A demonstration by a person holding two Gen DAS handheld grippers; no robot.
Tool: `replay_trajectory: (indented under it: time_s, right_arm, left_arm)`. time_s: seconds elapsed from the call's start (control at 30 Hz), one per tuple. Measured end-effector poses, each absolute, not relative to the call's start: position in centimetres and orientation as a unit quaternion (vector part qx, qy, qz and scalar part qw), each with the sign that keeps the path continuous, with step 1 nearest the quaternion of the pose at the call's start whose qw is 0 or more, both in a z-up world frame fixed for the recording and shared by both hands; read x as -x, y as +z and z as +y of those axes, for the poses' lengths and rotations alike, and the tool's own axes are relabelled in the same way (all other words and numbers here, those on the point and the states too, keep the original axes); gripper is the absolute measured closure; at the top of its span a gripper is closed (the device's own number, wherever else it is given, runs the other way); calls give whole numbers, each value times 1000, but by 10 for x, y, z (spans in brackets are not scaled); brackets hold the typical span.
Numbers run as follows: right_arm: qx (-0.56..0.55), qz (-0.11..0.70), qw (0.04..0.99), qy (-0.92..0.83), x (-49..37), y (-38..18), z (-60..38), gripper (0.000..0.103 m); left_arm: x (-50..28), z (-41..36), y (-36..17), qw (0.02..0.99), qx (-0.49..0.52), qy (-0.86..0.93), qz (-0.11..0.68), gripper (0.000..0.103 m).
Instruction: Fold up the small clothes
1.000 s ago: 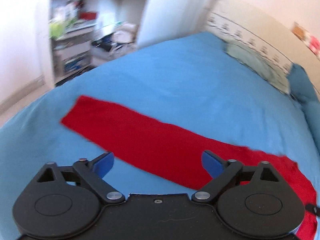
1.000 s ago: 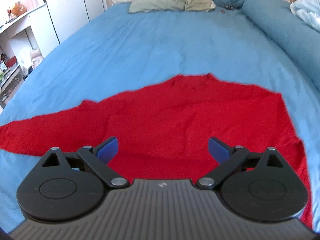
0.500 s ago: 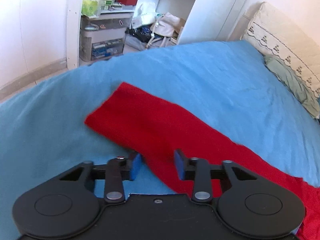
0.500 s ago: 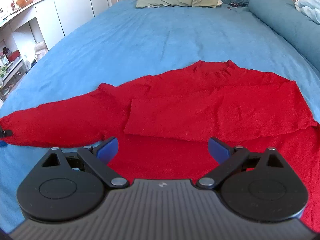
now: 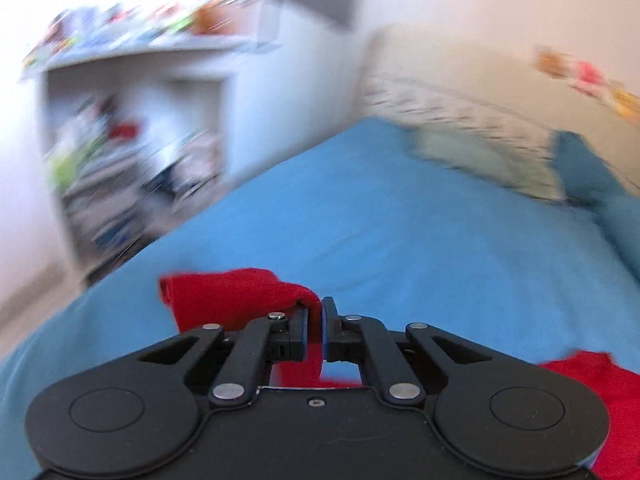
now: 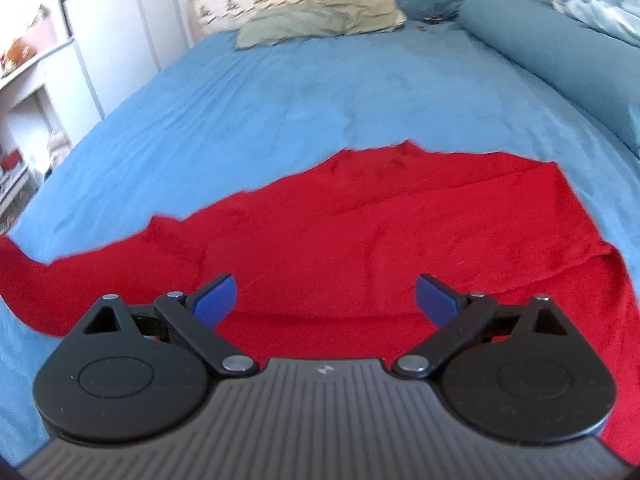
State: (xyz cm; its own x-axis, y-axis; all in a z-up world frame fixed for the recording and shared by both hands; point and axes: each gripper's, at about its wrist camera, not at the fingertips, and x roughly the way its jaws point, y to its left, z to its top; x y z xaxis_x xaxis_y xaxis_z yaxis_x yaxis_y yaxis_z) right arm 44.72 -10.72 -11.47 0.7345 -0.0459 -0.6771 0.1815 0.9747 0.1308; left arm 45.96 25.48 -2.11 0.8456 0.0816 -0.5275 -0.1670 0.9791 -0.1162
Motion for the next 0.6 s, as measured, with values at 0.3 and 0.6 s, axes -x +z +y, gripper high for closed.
replay_trajectory:
  time_s: [0.3,0.6]
  right_arm:
    - [-109,324,934,-107,-435,-85,-243,0]
    - [-109,361,921,-96,-428,-115,-360,0]
  left_arm:
    - [-477,2,1,958,13,-135,254,97]
    - [-466,-157,-148,888,-22,-170,425,96]
